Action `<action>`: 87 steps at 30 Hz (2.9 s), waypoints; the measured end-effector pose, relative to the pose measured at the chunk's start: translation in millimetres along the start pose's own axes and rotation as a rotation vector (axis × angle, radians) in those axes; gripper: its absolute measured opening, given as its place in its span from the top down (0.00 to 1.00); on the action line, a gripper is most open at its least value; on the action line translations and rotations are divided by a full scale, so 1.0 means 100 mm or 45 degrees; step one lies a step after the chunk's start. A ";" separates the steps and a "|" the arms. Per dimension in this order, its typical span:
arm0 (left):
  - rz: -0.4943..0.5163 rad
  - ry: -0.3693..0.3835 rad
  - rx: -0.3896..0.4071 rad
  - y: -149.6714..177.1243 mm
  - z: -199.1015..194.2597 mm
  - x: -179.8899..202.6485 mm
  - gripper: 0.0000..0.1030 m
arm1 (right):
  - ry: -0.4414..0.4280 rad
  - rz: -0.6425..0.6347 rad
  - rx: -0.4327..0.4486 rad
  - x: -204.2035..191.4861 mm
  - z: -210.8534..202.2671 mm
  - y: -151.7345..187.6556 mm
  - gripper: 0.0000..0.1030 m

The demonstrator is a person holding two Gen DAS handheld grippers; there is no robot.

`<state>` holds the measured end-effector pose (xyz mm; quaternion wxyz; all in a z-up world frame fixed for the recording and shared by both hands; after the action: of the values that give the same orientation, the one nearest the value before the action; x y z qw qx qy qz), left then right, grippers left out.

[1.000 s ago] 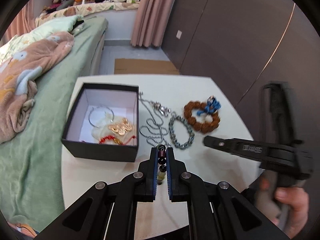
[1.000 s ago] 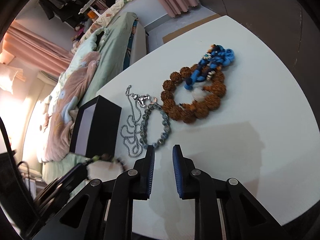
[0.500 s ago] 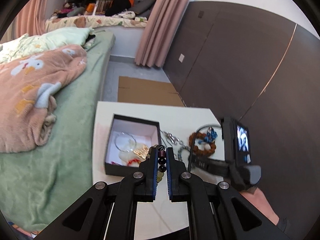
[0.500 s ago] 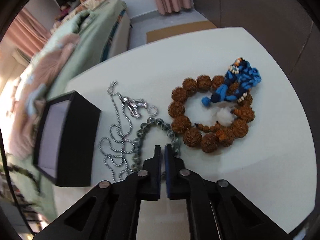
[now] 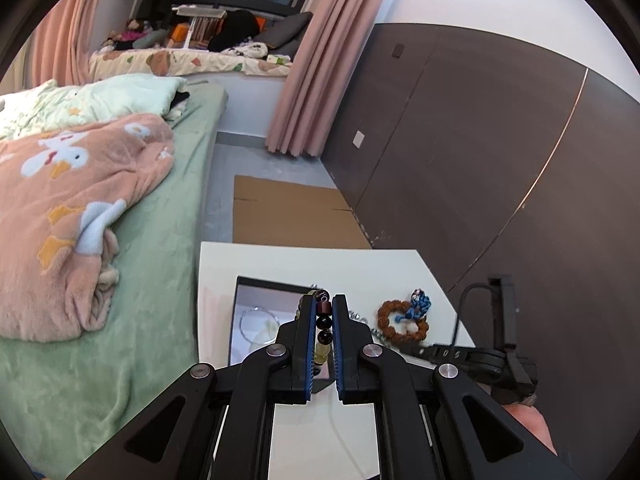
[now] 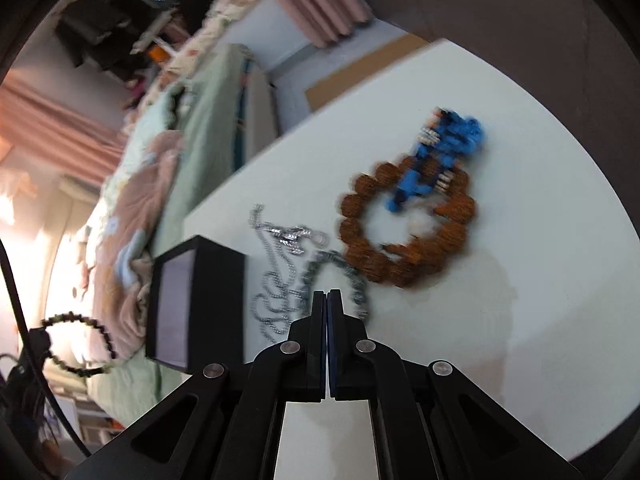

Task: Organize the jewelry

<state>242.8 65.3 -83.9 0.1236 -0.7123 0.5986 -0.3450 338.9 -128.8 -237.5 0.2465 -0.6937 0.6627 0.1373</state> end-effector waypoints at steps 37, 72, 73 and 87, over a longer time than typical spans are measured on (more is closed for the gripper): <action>-0.215 -0.044 -0.070 0.09 0.30 -0.51 0.12 | -0.338 -0.340 0.263 -1.16 -0.35 0.05 0.90; -0.039 0.012 -0.092 0.14 0.55 0.68 0.15 | -0.269 -0.067 0.421 0.18 -1.13 -0.13 0.34; -0.016 0.016 -0.099 0.14 0.58 0.77 0.16 | -0.269 -0.050 0.426 0.23 -1.16 -0.14 0.34; 0.177 0.058 -0.195 0.04 1.02 1.48 0.19 | -0.253 0.177 0.428 0.98 -1.34 -0.19 0.34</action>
<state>311.1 -98.5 -110.1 0.0786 -0.6684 0.6738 -0.3049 348.0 -282.1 -172.4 0.4129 -0.5784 0.6950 0.1092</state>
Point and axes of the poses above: each gripper's, at about its wrist camera, not at the fingertips, and z roughly the way its jaws point, x to its right, y to its underside, the point moved 9 cm from there along z, roughly the way its jaws point, and after that the axes turned 12 degrees about -x, right-handed, at the moved point
